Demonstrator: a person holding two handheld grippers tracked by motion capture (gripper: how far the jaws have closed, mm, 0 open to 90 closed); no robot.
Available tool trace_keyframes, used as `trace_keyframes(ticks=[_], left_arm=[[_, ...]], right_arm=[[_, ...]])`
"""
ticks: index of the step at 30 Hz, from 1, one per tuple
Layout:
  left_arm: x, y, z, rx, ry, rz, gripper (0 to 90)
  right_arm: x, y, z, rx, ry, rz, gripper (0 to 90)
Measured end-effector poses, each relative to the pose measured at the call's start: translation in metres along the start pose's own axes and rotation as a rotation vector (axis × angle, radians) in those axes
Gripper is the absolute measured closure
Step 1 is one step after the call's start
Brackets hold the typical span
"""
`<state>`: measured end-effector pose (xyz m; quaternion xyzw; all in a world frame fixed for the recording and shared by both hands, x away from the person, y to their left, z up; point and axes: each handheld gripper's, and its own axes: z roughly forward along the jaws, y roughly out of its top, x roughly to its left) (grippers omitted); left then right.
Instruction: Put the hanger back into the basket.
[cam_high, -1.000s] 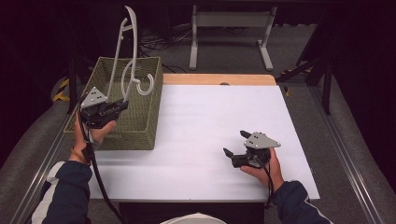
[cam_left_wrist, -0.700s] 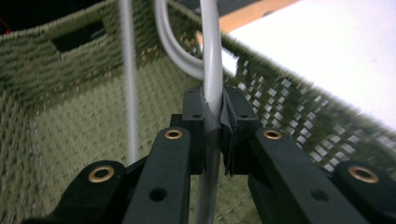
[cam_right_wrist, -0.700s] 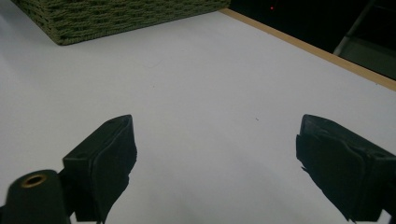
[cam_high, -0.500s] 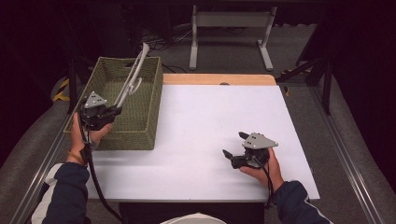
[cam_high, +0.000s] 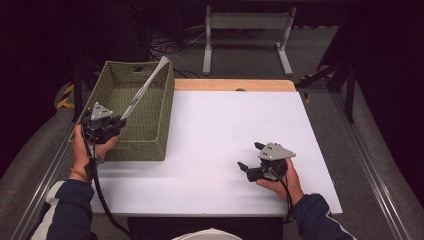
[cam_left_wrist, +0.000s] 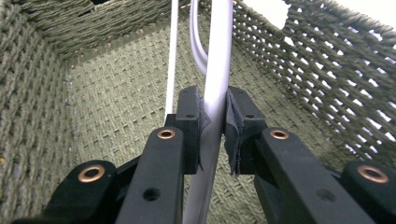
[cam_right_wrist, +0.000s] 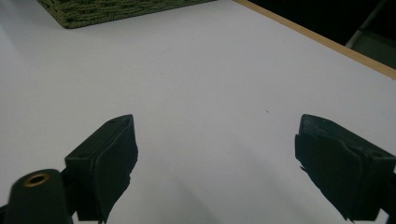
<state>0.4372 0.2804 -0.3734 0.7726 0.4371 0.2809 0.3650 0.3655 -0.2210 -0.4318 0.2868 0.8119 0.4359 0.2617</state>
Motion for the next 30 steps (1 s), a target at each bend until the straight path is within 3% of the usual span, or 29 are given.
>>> trace_keyframes(ticks=[10, 19, 30], left_arm=[[0.004, -0.003, 0.000, -0.039, -0.002, -0.050, 70.6], [-0.001, -0.002, -0.005, -0.109, -0.010, -0.044, 56.7], [-0.027, 0.008, -0.015, -0.249, -0.036, 0.045, 34.0]], right_arm=[[0.000, 0.000, 0.000, 0.003, -0.001, -0.002, 13.3], [-0.001, 0.001, -0.001, -0.002, -0.006, -0.001, 13.3], [-0.003, 0.002, -0.005, -0.027, -0.025, 0.005, 13.4]])
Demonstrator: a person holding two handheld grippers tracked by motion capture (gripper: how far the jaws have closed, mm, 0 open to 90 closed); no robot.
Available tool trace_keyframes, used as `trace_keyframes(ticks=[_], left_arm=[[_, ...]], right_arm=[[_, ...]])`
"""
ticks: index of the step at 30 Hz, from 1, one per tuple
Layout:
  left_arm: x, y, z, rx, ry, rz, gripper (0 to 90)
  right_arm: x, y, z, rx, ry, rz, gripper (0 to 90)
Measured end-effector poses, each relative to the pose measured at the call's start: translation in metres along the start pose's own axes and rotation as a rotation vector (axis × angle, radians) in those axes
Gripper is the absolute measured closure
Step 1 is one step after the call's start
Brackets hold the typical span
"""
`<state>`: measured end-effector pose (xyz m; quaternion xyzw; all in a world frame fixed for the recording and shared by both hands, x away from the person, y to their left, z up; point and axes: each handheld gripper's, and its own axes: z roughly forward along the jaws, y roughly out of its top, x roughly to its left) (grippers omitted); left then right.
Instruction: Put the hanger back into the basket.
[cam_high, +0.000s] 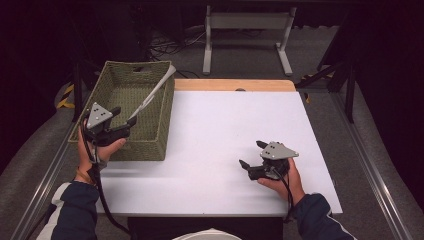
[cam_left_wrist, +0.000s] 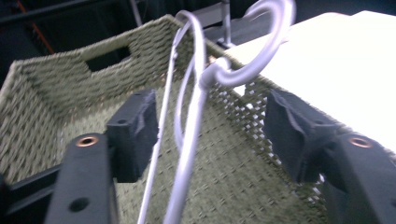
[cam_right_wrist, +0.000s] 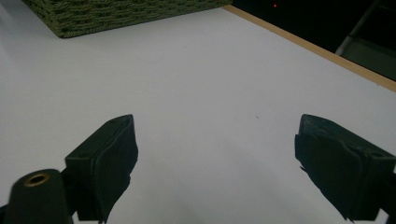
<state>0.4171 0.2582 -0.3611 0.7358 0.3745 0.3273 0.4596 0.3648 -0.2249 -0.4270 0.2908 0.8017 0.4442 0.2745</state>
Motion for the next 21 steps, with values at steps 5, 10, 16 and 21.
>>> trace_keyframes(ticks=[5, 10, 16, 21], left_arm=[[-0.012, 0.003, -0.002, -0.053, -0.013, 0.033, 24.5], [-0.022, 0.005, -0.003, -0.077, -0.013, 0.050, 17.3], [-0.032, 0.006, -0.005, -0.120, -0.051, 0.061, 10.4], [-0.044, 0.006, -0.009, -0.150, -0.101, 0.090, 6.6]], right_arm=[[-0.001, 0.001, -0.002, -0.011, -0.006, 0.002, 13.5], [-0.001, 0.001, -0.003, -0.016, -0.012, -0.002, 13.5], [-0.001, 0.001, -0.004, -0.025, -0.020, -0.003, 13.5], [0.000, 0.002, -0.005, -0.040, -0.032, -0.014, 13.4]])
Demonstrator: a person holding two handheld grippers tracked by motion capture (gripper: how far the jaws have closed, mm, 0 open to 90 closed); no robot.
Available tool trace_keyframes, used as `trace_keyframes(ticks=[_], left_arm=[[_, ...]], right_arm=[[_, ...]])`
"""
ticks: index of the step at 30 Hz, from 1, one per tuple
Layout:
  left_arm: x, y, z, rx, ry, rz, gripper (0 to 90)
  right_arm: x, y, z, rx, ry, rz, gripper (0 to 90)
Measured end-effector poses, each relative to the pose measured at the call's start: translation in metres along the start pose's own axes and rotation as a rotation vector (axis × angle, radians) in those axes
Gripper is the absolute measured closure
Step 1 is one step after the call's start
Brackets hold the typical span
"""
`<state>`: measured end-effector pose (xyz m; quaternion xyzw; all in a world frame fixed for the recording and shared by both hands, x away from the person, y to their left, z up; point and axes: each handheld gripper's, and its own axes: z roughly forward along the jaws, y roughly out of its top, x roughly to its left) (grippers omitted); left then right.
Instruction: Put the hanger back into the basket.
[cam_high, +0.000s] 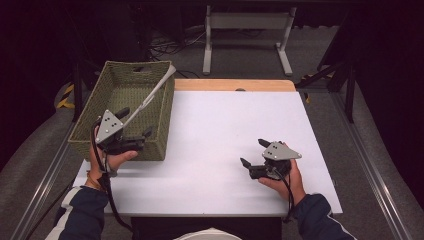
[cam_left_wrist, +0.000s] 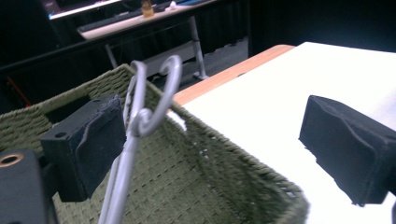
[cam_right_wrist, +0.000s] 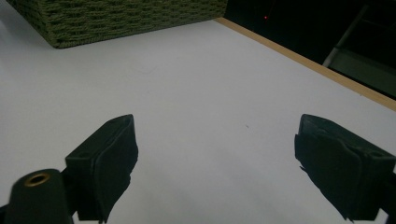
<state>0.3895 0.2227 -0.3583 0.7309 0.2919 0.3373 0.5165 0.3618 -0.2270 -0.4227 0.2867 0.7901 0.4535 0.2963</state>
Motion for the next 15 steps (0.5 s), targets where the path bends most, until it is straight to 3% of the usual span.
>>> trace_keyframes(ticks=[7, 15], left_arm=[[-0.019, 0.001, -0.001, -0.044, -0.047, 0.035, 5.5], [-0.043, 0.000, 0.005, -0.048, -0.107, 0.083, 5.8]], right_arm=[[0.001, 0.001, -0.001, -0.019, -0.010, -0.011, 13.5], [0.004, 0.000, -0.002, -0.024, -0.010, -0.018, 13.5]])
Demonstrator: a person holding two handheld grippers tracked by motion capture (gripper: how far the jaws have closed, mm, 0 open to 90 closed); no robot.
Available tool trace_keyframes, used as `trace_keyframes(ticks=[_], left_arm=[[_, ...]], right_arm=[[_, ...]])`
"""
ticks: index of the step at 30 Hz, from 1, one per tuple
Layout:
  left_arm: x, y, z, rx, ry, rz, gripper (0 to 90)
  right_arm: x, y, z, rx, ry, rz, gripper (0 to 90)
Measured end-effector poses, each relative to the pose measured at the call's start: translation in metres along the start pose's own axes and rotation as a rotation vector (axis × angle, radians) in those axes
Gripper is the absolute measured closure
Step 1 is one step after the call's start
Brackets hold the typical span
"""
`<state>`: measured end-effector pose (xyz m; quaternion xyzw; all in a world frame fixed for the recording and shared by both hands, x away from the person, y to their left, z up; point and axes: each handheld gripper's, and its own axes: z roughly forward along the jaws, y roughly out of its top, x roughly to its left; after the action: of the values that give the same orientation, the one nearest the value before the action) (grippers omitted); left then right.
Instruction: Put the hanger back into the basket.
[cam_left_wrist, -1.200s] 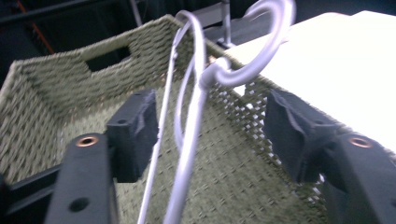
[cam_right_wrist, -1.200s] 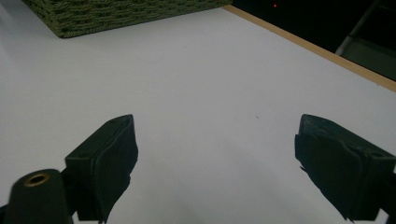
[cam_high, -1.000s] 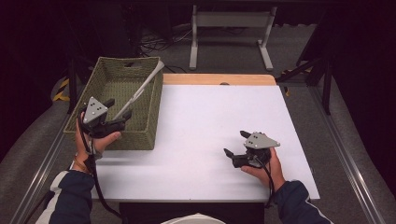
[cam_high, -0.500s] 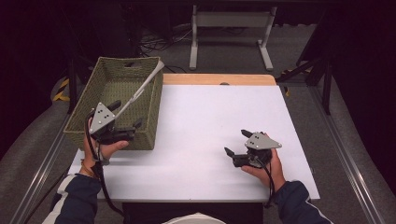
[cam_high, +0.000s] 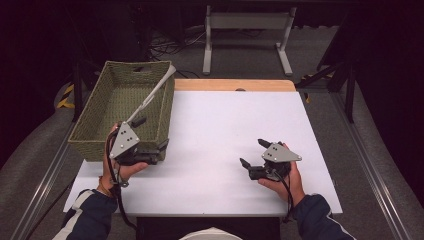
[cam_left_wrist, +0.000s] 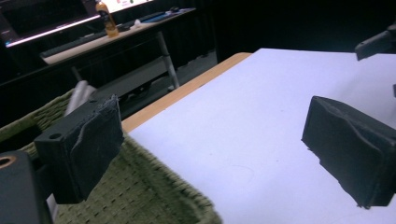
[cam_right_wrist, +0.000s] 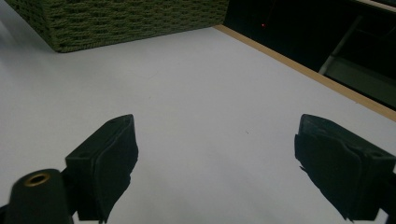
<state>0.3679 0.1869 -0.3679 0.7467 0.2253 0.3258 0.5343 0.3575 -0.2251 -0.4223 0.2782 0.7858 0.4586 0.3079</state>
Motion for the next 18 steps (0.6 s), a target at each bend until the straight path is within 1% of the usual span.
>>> trace_keyframes(ticks=[1, 2, 5, 7, 8, 13, 14, 15, 18], left_arm=[[-0.005, 0.000, 0.001, -0.007, -0.020, 0.002, 5.8], [-0.005, 0.000, 0.001, -0.007, -0.020, 0.002, 5.8], [-0.015, 0.001, 0.004, -0.013, -0.047, 0.024, 5.8], [-0.021, 0.000, 0.005, -0.017, -0.072, 0.029, 5.8], [-0.021, 0.000, 0.005, -0.017, -0.072, 0.029, 5.7], [-0.032, -0.008, 0.011, -0.006, -0.089, 0.040, 4.4], [-0.033, -0.010, 0.013, -0.003, -0.102, 0.030, 4.4], [-0.034, -0.011, 0.014, -0.004, -0.104, 0.027, 4.4], [-0.038, -0.016, 0.016, -0.001, -0.121, 0.035, 4.4]], right_arm=[[0.001, 0.000, -0.001, -0.002, 0.001, 0.004, 13.5], [0.001, 0.000, -0.001, -0.002, 0.001, 0.004, 13.5], [0.002, 0.000, -0.002, -0.005, -0.003, -0.001, 13.5], [0.003, 0.000, -0.003, -0.009, -0.004, -0.002, 13.6], [0.003, 0.000, -0.003, -0.009, -0.004, -0.002, 13.6], [0.007, -0.003, -0.006, -0.006, -0.010, -0.015, 13.8], [0.007, -0.003, -0.006, -0.006, -0.010, -0.014, 13.9], [0.008, -0.004, -0.007, -0.007, -0.012, -0.016, 13.9], [0.009, -0.005, -0.008, -0.008, -0.013, -0.015, 13.9]])
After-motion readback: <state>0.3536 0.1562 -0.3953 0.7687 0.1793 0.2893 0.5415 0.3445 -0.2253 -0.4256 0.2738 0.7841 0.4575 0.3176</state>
